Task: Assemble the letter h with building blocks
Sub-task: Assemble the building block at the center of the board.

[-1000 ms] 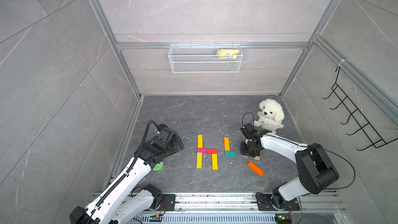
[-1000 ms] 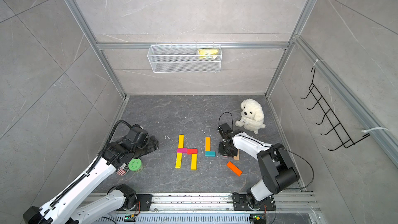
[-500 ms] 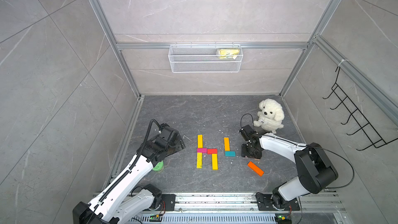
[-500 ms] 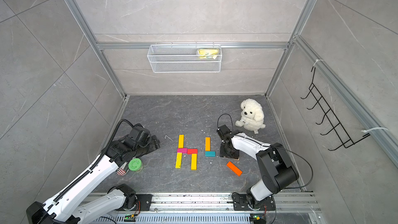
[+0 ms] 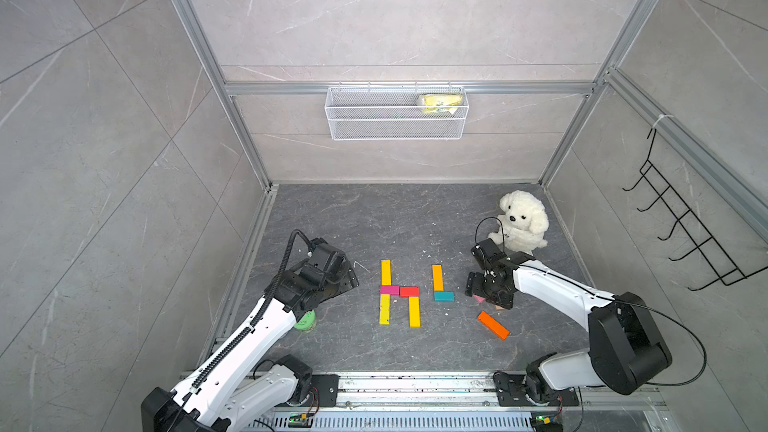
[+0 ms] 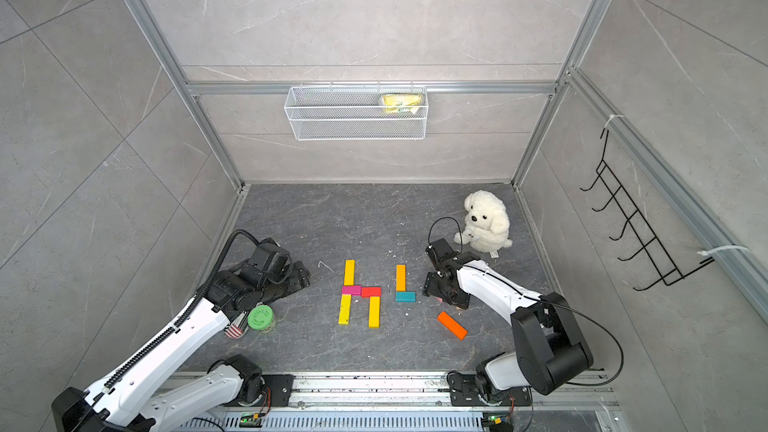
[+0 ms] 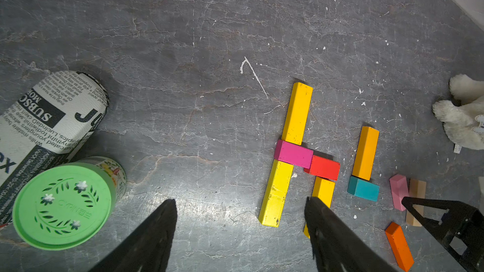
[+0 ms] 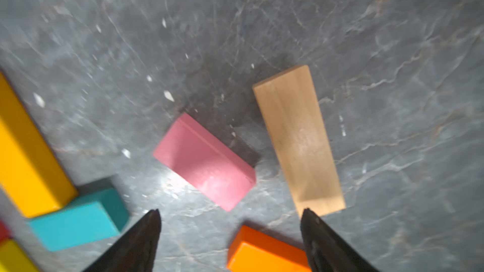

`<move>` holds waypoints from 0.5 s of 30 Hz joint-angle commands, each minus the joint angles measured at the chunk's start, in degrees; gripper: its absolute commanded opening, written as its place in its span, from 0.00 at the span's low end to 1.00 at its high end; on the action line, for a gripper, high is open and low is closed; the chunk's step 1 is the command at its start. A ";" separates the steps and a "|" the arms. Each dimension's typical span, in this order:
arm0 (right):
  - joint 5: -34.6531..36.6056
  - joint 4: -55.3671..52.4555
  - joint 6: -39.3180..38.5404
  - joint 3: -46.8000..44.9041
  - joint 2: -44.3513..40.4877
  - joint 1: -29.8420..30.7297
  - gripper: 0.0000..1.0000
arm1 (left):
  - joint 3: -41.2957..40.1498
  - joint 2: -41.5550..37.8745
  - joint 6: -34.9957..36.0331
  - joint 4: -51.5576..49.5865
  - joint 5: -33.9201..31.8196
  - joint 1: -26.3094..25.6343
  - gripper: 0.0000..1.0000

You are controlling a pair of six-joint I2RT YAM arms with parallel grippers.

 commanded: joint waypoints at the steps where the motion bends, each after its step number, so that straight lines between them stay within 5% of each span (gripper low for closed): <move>1: -0.23 2.16 7.96 1.46 -0.21 0.44 0.89 | 1.60 -0.71 1.73 0.84 -0.74 0.22 0.82; 15: 2.69 2.65 18.37 3.37 9.12 0.38 0.86 | 1.67 1.48 5.05 1.41 2.81 0.33 0.83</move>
